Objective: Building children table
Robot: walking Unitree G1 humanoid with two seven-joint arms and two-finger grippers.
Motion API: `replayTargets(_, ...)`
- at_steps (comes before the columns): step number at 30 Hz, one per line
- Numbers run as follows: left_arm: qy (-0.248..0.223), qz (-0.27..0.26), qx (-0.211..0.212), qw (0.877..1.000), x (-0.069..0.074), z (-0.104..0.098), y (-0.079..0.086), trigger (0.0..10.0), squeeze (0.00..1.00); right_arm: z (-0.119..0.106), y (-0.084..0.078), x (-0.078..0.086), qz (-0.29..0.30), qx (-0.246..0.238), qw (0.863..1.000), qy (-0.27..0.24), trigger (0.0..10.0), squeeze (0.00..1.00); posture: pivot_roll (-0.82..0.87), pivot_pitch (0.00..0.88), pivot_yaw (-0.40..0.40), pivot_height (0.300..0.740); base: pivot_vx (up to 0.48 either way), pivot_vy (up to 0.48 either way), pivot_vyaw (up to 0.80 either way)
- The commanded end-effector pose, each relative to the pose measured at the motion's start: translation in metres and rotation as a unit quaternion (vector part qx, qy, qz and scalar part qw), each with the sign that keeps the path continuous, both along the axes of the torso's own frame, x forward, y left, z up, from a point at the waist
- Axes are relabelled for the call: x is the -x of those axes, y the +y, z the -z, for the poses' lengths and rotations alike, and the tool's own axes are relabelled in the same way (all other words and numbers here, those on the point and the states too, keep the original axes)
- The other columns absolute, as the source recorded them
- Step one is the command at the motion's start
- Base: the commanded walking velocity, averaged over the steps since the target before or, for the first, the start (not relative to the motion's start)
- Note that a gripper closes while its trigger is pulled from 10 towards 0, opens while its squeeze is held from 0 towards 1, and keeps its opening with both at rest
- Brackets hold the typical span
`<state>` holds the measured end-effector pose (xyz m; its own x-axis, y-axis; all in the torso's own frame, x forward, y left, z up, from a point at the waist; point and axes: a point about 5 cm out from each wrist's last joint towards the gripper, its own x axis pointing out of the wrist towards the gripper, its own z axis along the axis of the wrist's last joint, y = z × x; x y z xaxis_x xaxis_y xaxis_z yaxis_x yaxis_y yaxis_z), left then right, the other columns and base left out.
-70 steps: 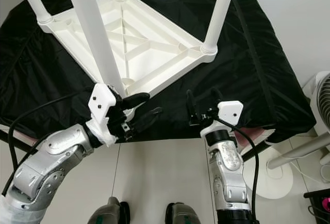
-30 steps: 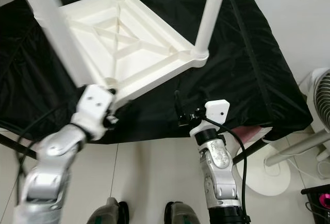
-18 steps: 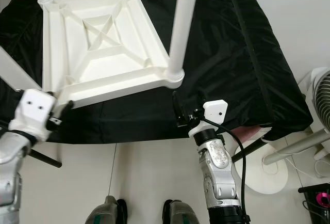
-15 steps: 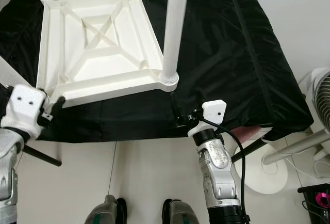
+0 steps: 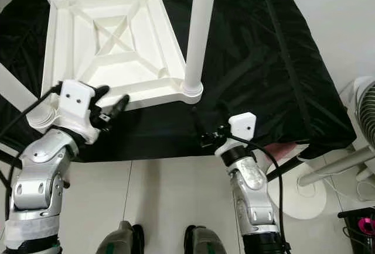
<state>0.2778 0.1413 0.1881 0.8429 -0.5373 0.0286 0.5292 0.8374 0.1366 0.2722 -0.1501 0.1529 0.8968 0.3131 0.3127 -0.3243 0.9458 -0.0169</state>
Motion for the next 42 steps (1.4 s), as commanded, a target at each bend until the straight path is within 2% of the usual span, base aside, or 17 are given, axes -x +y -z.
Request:
replayTargets(1,0.028,0.039,0.003,0.999,0.001,0.006,-0.005,10.0,0.0,0.003,-0.001,-0.001,0.005,-0.001,1.0,0.01,10.0,0.07,-0.04,0.175,-0.005,0.74,0.0,0.0,0.0)
replayTargets(2,0.048,0.074,0.004,0.996,0.003,0.012,-0.011,10.0,0.0,0.002,-0.001,-0.002,0.006,-0.004,1.0,0.009,10.0,1.0,-0.07,0.176,-0.006,0.74,0.0,0.0,0.0)
replayTargets(4,0.053,0.086,0.008,0.995,0.005,0.014,-0.014,10.0,0.0,0.001,-0.001,-0.002,0.003,-0.005,1.0,0.007,10.0,1.0,-0.07,0.176,-0.006,0.74,0.0,0.0,0.0)
replayTargets(5,0.063,0.093,0.027,0.993,0.004,0.015,-0.017,10.0,0.0,0.0,-0.002,-0.003,0.004,-0.006,1.0,0.006,10.0,1.0,-0.07,0.175,-0.004,0.74,0.0,0.0,0.0)
replayTargets(6,0.057,0.093,0.035,0.993,0.002,0.013,-0.019,10.0,0.0,-0.001,-0.003,-0.003,-0.003,-0.003,1.0,0.006,10.0,0.79,-0.07,0.174,-0.003,0.74,0.0,0.0,0.0)
replayTargets(7,0.057,0.093,0.035,0.993,0.002,0.013,-0.019,10.0,0.0,-0.001,-0.003,-0.003,-0.003,-0.003,1.0,0.006,10.0,0.79,-0.07,0.174,-0.003,0.74,0.0,0.0,0.0)
replayTargets(8,0.048,0.084,0.041,0.994,-0.002,0.009,-0.02,10.0,0.0,-0.002,-0.004,-0.004,-0.005,0.004,1.0,0.006,10.0,0.0,-0.07,0.174,-0.003,0.74,0.0,0.0,0.0)
replayTargets(12,0.033,0.059,0.059,0.996,-0.012,0.001,-0.021,10.0,0.0,-0.004,-0.006,-0.008,-0.015,0.006,1.0,0.006,10.0,0.0,-0.07,0.164,0.006,0.74,0.0,0.0,0.0)
replayTargets(14,0.014,0.024,0.058,0.998,-0.023,-0.005,-0.02,10.0,0.0,-0.008,-0.007,-0.013,-0.026,0.009,1.0,0.003,10.0,0.0,-0.06,0.157,0.01,0.74,0.0,0.0,0.0)
replayTargets(17,0.001,-0.033,0.051,0.998,-0.037,-0.012,-0.013,10.0,0.0,-0.015,-0.005,-0.028,-0.034,0.017,0.999,-0.002,10.0,0.0,-0.05,0.15,0.015,0.74,0.0,0.0,0.0)
replayTargets(18,0.001,-0.033,0.051,0.998,-0.037,-0.012,-0.013,10.0,0.0,-0.015,-0.005,-0.028,-0.034,0.017,0.999,-0.002,10.0,0.0,-0.05,0.15,0.015,0.74,0.0,0.0,0.0)
replayTargets(19,0.002,-0.041,0.051,0.998,-0.039,-0.013,-0.011,10.0,0.0,-0.018,-0.002,-0.037,-0.037,0.018,0.999,0.001,10.0,0.0,-0.05,0.144,0.015,0.74,0.0,0.0,0.0)
replayTargets(20,0.002,-0.041,0.051,0.998,-0.039,-0.013,-0.011,10.0,0.0,-0.018,-0.002,-0.037,-0.037,0.018,0.999,0.001,10.0,0.0,-0.05,0.144,0.015,0.74,0.0,0.0,0.0)
replayTargets(23,-0.002,-0.049,0.044,0.998,-0.044,-0.014,-0.01,10.0,0.0,-0.023,0.007,-0.055,-0.048,0.019,0.999,0.006,10.0,0.0,-0.04,0.136,0.01,0.74,0.0,0.0,0.0)
replayTargets(28,-0.005,-0.048,0.044,0.998,-0.046,-0.016,-0.014,10.0,0.0,-0.025,0.014,-0.063,-0.059,0.018,0.998,0.013,10.0,0.0,-0.03,0.127,-0.003,0.74,0.0,0.0,0.0)
replayTargets(34,-0.018,-0.016,0.04,0.999,-0.053,-0.017,-0.036,10.0,0.0,-0.034,0.039,-0.09,-0.081,0.006,0.996,0.03,10.0,0.0,-0.05,0.119,-0.032,0.74,0.0,0.0,0.0)
replayTargets(42,-0.022,-0.008,0.043,0.999,-0.059,-0.019,-0.047,10.0,0.0,-0.039,0.046,-0.105,-0.056,0.002,0.998,0.035,10.0,0.0,-0.06,0.104,-0.035,0.74,0.0,0.0,0.0)
